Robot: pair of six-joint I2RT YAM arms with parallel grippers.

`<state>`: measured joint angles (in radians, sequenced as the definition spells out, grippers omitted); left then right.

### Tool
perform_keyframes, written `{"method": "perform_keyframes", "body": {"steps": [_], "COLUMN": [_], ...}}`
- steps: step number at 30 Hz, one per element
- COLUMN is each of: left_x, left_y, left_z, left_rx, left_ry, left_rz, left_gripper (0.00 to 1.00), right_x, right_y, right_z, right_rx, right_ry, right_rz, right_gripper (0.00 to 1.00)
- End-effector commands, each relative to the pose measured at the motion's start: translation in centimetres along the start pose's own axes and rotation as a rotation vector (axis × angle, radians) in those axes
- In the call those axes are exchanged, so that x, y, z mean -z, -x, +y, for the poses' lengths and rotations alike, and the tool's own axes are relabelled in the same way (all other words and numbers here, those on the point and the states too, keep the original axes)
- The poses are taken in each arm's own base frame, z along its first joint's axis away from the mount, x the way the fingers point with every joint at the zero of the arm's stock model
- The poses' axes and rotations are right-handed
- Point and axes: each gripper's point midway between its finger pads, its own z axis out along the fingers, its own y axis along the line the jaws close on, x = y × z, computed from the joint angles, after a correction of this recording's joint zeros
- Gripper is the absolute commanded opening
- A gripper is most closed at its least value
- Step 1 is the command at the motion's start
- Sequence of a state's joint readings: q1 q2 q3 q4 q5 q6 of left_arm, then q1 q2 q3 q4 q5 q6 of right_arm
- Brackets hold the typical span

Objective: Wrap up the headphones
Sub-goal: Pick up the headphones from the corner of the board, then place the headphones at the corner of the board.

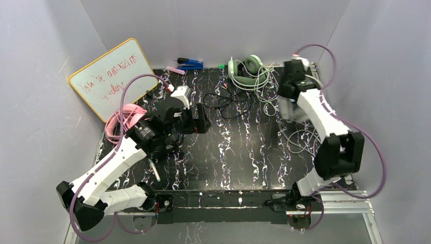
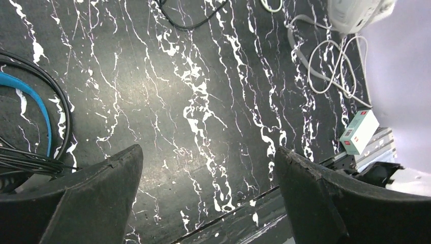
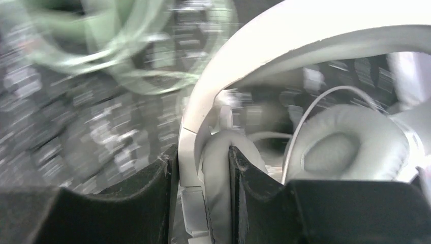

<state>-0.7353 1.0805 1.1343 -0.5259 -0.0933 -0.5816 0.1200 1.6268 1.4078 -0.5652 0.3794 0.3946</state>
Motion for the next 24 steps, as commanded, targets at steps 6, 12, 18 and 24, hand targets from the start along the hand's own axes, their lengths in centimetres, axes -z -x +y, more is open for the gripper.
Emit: {"method": "perform_keyframes", "body": {"steps": [6,12,18,24], "left_x": [2.9,5.5,4.7,2.2], "left_y": [1.2,0.4,-1.4,-2.9], "left_z": [3.2,8.6,9.0,7.4], "left_rx": [0.148,0.264,0.303,0.188], "left_ry": [0.135,0.373,0.365,0.289], "left_rz": [-0.156,-0.244,-0.185,-0.004], "left_gripper": [0.99,0.98,0.98,0.98], "right_x": [20.9,24.7,25.6,27.4], "right_y": [-11.1,-23.5,-31.4,-28.3], "right_z": [20.5,20.0,17.9,18.0], "right_rx": [0.506,0.708,0.881,0.814], "right_ry": [0.941,1.101,1.140,1.175], "right_rz": [-0.006,0.245,0.385,0.215], "right_gripper": [0.30,0.30,0.46,0.99]}}
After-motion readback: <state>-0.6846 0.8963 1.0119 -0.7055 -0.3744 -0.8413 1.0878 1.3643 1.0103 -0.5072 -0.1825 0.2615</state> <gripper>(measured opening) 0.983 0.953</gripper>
